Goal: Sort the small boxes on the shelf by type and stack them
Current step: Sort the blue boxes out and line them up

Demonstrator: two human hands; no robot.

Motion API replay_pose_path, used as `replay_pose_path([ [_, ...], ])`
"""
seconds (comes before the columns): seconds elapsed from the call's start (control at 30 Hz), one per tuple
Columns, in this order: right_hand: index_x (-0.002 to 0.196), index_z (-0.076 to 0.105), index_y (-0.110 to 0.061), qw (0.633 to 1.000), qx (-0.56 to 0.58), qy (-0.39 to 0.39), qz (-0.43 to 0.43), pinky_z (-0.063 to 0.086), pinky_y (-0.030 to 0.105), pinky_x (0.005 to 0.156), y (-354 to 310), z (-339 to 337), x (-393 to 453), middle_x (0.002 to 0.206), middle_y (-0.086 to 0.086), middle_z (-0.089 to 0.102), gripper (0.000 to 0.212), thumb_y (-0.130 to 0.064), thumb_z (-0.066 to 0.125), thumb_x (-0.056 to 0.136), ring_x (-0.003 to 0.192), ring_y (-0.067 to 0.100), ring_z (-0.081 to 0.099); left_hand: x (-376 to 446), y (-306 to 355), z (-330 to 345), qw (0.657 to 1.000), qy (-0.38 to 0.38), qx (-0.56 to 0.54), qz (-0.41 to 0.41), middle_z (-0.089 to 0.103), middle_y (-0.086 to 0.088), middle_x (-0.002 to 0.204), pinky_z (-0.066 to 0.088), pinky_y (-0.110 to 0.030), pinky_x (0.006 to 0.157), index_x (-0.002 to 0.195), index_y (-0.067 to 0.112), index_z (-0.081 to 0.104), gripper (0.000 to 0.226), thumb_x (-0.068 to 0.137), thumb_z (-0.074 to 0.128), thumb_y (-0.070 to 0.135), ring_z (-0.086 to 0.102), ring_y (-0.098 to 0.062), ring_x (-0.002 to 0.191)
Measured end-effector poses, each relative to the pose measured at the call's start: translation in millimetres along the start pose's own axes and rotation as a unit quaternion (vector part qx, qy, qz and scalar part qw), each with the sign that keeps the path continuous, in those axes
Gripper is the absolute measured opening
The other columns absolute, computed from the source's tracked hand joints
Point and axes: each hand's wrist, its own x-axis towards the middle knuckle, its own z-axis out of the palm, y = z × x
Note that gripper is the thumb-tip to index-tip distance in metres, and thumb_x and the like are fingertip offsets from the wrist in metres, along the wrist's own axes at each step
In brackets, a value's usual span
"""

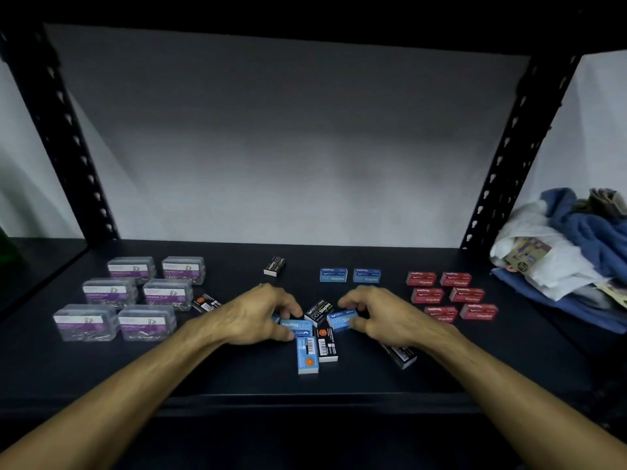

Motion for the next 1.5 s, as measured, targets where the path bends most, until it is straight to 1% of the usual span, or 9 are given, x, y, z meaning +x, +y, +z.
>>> replay_pose_path([
  [0.27, 0.117, 0.064, -0.025, 1.0, -0.004, 0.006, 0.003, 0.039, 0.018, 0.082, 2, -2, -11, 0.107, -0.011, 0.051, 0.029, -0.033, 0.067, 0.09, 0.101, 0.004, 0.052, 2, 6, -3, 0.999, -0.037, 0.008, 0.007, 0.07, 0.01, 0.092, 0.054, -0.028, 0.076, 0.104, 0.027, 0.072, 0.023, 0.082, 0.077, 0.031, 0.065, -0.009, 0.084],
  [0.37, 0.104, 0.061, -0.03, 1.0, -0.003, 0.024, -0.008, 0.039, 0.015, 0.077, 3, 1, -12, 0.102, -0.011, 0.052, 0.021, -0.031, 0.07, 0.086, 0.095, 0.002, 0.052, 2, 5, -1, 1.0, -0.03, -0.003, 0.0, 0.071, 0.01, 0.089, 0.055, -0.028, 0.075, 0.1, 0.029, 0.069, 0.025, 0.078, 0.079, 0.029, 0.066, -0.007, 0.081],
  [0.5, 0.091, 0.058, -0.029, 0.999, -0.014, 0.029, -0.016, 0.041, 0.02, 0.077, 3, 5, -13, 0.096, -0.011, 0.053, 0.015, -0.028, 0.071, 0.085, 0.089, 0.003, 0.051, 2, 6, -1, 1.0, -0.017, -0.004, -0.001, 0.068, 0.007, 0.089, 0.052, -0.023, 0.068, 0.098, 0.029, 0.062, 0.028, 0.077, 0.08, 0.025, 0.064, -0.009, 0.078],
  [0.6, 0.092, 0.058, -0.03, 0.999, -0.02, 0.03, -0.017, 0.046, 0.027, 0.082, 4, 6, -13, 0.095, -0.011, 0.054, 0.014, -0.029, 0.07, 0.085, 0.09, 0.004, 0.052, 3, 5, 0, 1.0, -0.017, -0.002, -0.008, 0.063, 0.007, 0.091, 0.044, -0.017, 0.062, 0.104, 0.029, 0.059, 0.032, 0.079, 0.079, 0.023, 0.056, -0.004, 0.07],
  [0.77, 0.098, 0.06, -0.033, 0.999, -0.015, 0.032, -0.018, 0.048, 0.03, 0.085, 5, 7, -11, 0.098, -0.012, 0.055, 0.015, -0.032, 0.069, 0.086, 0.094, 0.006, 0.054, 6, 10, 0, 0.999, -0.036, 0.028, 0.019, 0.061, 0.008, 0.089, 0.044, -0.019, 0.064, 0.117, 0.031, 0.063, 0.035, 0.084, 0.074, 0.028, 0.054, -0.004, 0.071],
  [0.93, 0.101, 0.062, -0.031, 0.999, -0.018, 0.032, -0.019, 0.048, 0.031, 0.085, 4, 7, -11, 0.099, -0.012, 0.056, 0.014, -0.032, 0.068, 0.088, 0.093, 0.006, 0.054, 10, 14, -3, 1.0, -0.008, -0.013, 0.023, 0.068, 0.009, 0.085, 0.05, -0.019, 0.066, 0.098, 0.026, 0.069, 0.016, 0.083, 0.075, 0.022, 0.063, -0.007, 0.075],
  [1.1, 0.1, 0.062, -0.031, 0.999, -0.017, 0.033, -0.017, 0.048, 0.028, 0.081, 3, 7, -11, 0.096, -0.013, 0.055, 0.013, -0.031, 0.068, 0.088, 0.089, 0.004, 0.053, 6, 18, -3, 0.993, 0.058, -0.104, 0.025, 0.065, 0.006, 0.079, 0.047, -0.019, 0.056, 0.09, 0.023, 0.062, 0.023, 0.079, 0.076, 0.008, 0.055, -0.003, 0.062],
  [1.3, 0.104, 0.063, -0.029, 0.999, -0.015, 0.031, -0.014, 0.048, 0.028, 0.083, 2, 8, -12, 0.098, -0.013, 0.055, 0.017, -0.03, 0.067, 0.088, 0.09, 0.004, 0.053, 2, 12, 4, 0.998, 0.032, -0.044, 0.031, 0.065, 0.014, 0.086, 0.046, -0.011, 0.061, 0.111, 0.032, 0.064, 0.034, 0.084, 0.073, 0.013, 0.059, -0.001, 0.069],
  [1.5, 0.104, 0.063, -0.028, 0.999, -0.015, 0.031, -0.012, 0.048, 0.028, 0.083, 1, 6, -12, 0.098, -0.012, 0.056, 0.016, -0.029, 0.067, 0.088, 0.091, 0.006, 0.054, 1, 14, 0, 0.995, 0.078, -0.057, 0.024, 0.068, 0.007, 0.079, 0.049, -0.02, 0.06, 0.086, 0.026, 0.064, 0.021, 0.077, 0.077, 0.013, 0.061, -0.002, 0.068],
])
